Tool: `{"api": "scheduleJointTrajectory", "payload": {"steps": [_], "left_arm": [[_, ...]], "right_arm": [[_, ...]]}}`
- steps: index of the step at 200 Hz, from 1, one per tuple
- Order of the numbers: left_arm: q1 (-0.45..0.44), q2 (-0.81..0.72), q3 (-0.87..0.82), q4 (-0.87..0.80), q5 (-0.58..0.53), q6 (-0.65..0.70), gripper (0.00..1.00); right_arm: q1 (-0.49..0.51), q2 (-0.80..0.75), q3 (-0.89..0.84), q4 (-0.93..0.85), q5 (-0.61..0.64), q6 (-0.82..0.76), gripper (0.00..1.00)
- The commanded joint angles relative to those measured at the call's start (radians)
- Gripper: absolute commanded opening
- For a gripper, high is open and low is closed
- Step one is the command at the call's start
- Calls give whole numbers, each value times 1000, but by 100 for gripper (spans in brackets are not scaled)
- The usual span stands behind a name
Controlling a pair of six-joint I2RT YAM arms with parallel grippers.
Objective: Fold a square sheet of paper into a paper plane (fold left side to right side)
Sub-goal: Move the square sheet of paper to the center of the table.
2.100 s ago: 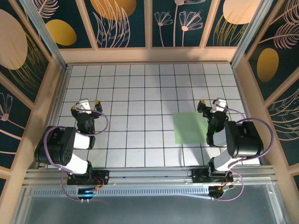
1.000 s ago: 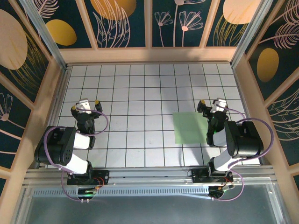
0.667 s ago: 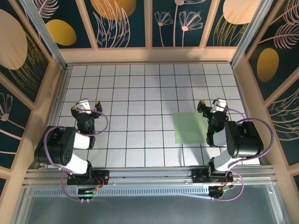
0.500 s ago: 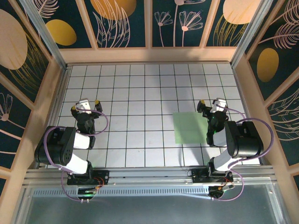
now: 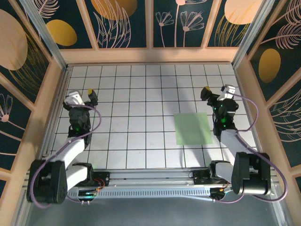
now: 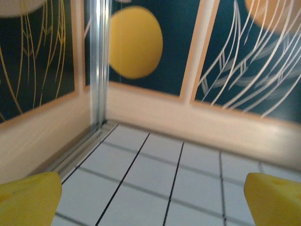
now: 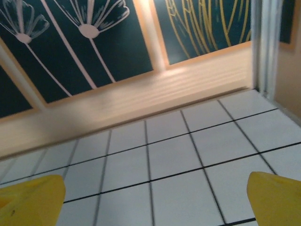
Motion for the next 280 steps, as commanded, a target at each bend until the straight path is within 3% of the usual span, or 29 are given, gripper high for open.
{"api": "scheduleJointTrajectory", "payload": {"steps": [1, 37, 61, 94, 130, 202, 280], "left_arm": [[6, -77, 94, -402, 76, -237, 99], [3, -86, 160, -577, 386, -417, 99], [-46, -20, 164, -612, 522, -473, 99], [-212, 64, 140, -568, 563, -548, 99], [-310, 117, 110, -486, 528, -608, 99], [-325, 122, 149, -544, 461, -572, 99], [-324, 118, 173, -595, 425, -557, 99]], "right_arm": [[-1, -21, 91, -338, -164, 157, 98], [37, 43, 212, -669, -400, 240, 90], [82, 73, 182, -751, -501, 249, 89], [161, 128, 153, -860, -483, 203, 88], [186, 216, 116, -844, -524, 198, 82], [276, 336, 117, -732, -526, 257, 82], [457, 517, 240, -470, -490, 502, 80]]}}
